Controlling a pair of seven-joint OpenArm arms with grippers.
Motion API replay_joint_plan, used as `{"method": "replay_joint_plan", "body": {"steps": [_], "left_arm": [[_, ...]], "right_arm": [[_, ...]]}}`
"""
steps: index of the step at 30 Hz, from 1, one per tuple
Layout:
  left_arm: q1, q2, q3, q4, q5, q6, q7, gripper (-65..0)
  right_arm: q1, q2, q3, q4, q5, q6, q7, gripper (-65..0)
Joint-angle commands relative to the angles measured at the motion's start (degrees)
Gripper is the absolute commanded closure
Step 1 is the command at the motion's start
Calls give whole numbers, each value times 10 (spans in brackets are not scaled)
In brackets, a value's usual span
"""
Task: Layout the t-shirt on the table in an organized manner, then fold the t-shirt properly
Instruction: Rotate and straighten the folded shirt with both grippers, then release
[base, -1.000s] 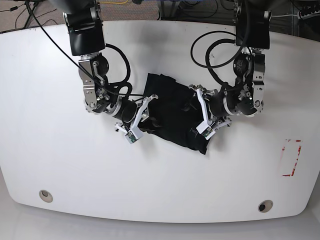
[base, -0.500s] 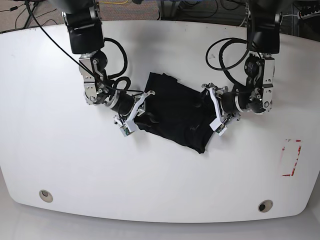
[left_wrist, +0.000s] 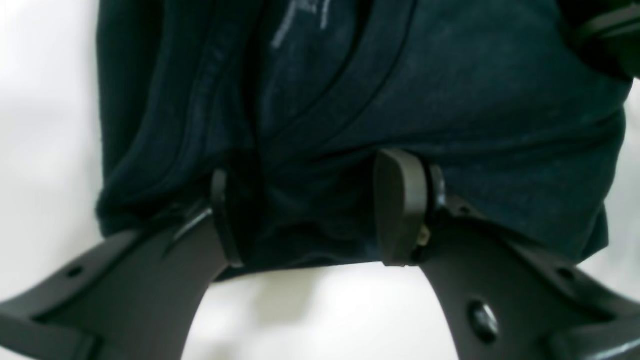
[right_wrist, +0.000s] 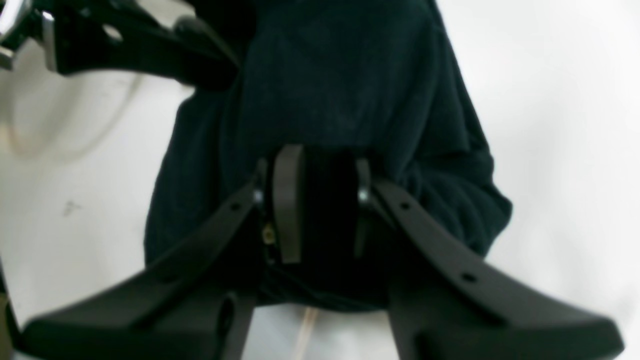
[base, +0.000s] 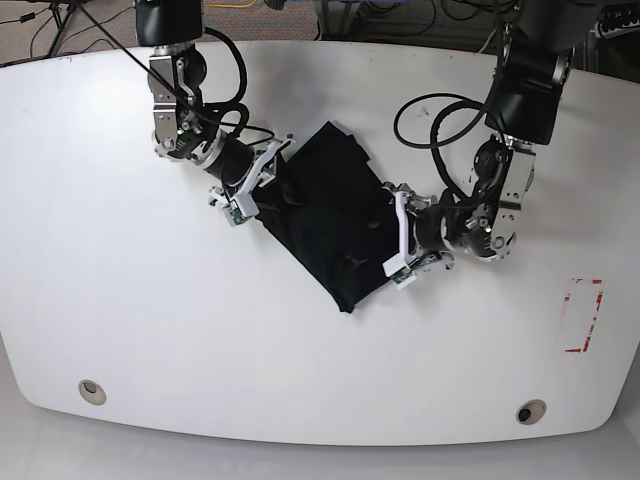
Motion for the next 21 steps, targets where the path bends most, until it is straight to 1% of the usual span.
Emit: {"method": "replay_joint_plan", "body": {"steps": [1,3,5,8,12,15,18,21], "left_arm": [[-41,-1,14,-17,-7,-1,-18,-338],[-57,2,25,-36,-10,-1,-25,-338],[-73,14,29,-52,-10,-1,-27,-338],[-87,21,28,-50,-11,-1,-25,-338],[-97,14,28,-3,-23,-1,-22,-338],[-98,-5,11,35,-40,-1,6,-338],[-96,-7,-20,72,-60,-1,36,-338],[-83,-8,-50,106,-77,-1,64,-338]], "right_arm": [[-16,-13,9,36,-3,3,-6,-130],[-27,-17,9,49,-3,3,-6,-130],[-33,-18,9,60,-3,3,-6,-130],[-41,-18,9,87,-3,3,-10,-130],[-43,-12,12,152,-3,3,-52,-130],[-27,-9,12,193,-3,3,-90,-130],[-6,-8,12,208,-3,3,-115,-130],[25,-8,12,199,-4,3,-123,-130]]}}
